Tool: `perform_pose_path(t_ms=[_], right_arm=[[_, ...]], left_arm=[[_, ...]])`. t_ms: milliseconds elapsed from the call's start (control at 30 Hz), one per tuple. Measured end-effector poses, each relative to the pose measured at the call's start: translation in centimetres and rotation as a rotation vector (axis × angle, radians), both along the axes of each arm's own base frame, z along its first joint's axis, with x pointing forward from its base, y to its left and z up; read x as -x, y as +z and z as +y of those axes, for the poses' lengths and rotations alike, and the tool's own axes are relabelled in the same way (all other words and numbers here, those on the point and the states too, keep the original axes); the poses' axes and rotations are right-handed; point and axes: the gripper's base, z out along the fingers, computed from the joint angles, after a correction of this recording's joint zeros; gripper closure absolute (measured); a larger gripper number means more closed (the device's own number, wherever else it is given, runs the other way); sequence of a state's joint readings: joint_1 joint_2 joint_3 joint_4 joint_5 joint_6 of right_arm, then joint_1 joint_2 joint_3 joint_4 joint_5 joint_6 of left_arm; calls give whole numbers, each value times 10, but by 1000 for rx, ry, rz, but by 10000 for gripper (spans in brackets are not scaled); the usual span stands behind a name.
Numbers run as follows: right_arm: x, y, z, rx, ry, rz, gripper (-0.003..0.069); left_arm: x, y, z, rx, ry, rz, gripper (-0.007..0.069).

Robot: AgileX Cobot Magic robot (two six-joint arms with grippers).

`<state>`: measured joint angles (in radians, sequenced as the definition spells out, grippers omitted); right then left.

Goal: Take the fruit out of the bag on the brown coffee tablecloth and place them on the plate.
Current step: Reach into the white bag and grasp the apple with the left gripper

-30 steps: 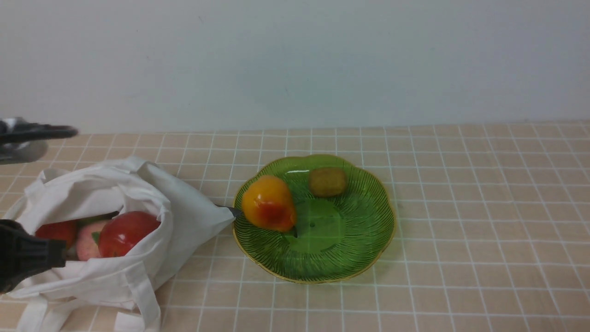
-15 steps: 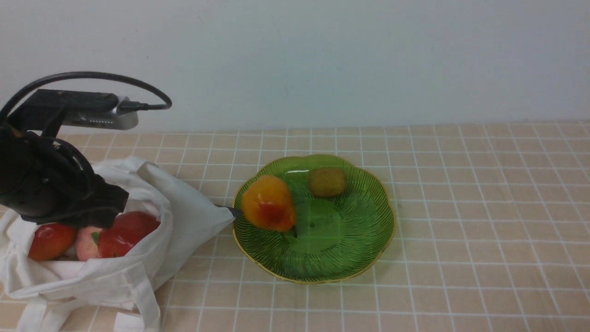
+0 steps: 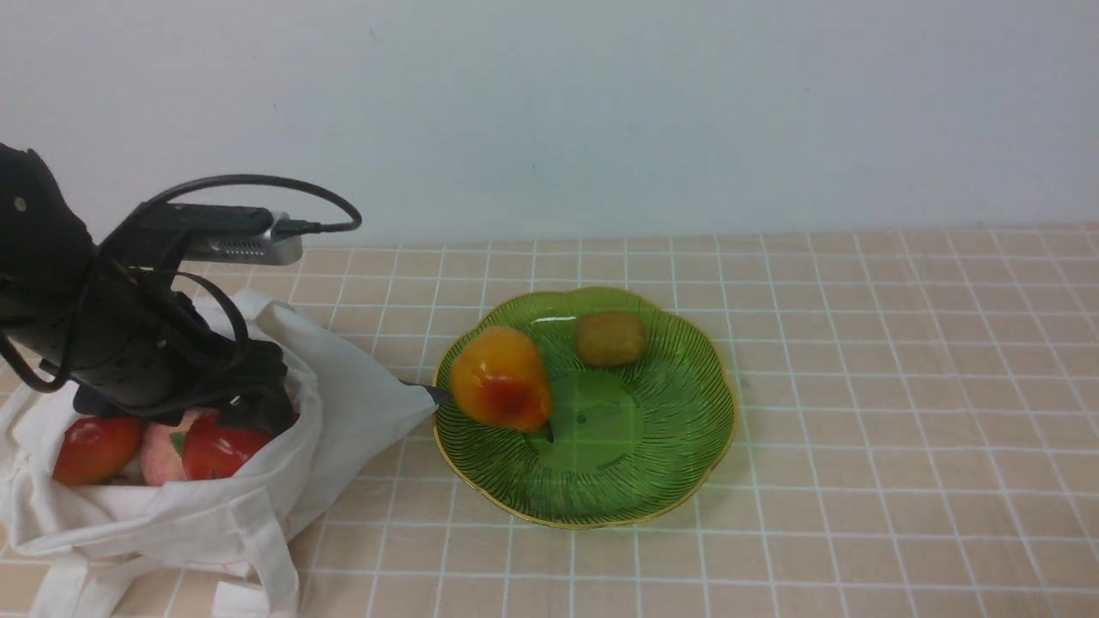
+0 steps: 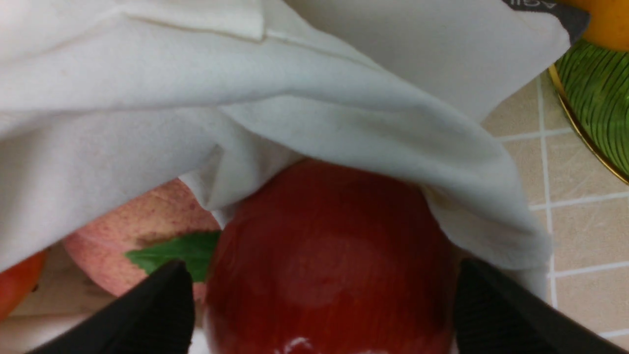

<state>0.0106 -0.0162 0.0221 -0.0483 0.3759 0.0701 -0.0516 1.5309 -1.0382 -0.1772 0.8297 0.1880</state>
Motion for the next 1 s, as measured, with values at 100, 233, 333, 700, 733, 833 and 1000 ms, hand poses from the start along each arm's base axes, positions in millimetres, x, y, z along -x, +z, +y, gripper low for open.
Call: perform_pose_path(t_ms=[100, 233, 333, 700, 733, 833, 1000], right_arm=[[0, 0, 0, 0, 0, 0, 673], [0, 0, 0, 0, 0, 0, 673], [0, 0, 0, 0, 0, 0, 673], [0, 0, 0, 0, 0, 0, 673], [0, 0, 0, 0, 0, 0, 673], [0, 0, 0, 0, 0, 0, 673], [0, 0, 0, 0, 0, 0, 673]], left_arm=[[-2, -4, -1, 17, 8, 14, -31], [-3, -10, -2, 17, 8, 37, -29], [-5, -14, -2, 16, 8, 52, -17], [-5, -18, -1, 4, -10, 90, 48], [-4, -17, -1, 0, -13, 91, 48], [2, -8, 2, -32, -30, 79, 48], [16, 20, 6, -73, -47, -4, 48]])
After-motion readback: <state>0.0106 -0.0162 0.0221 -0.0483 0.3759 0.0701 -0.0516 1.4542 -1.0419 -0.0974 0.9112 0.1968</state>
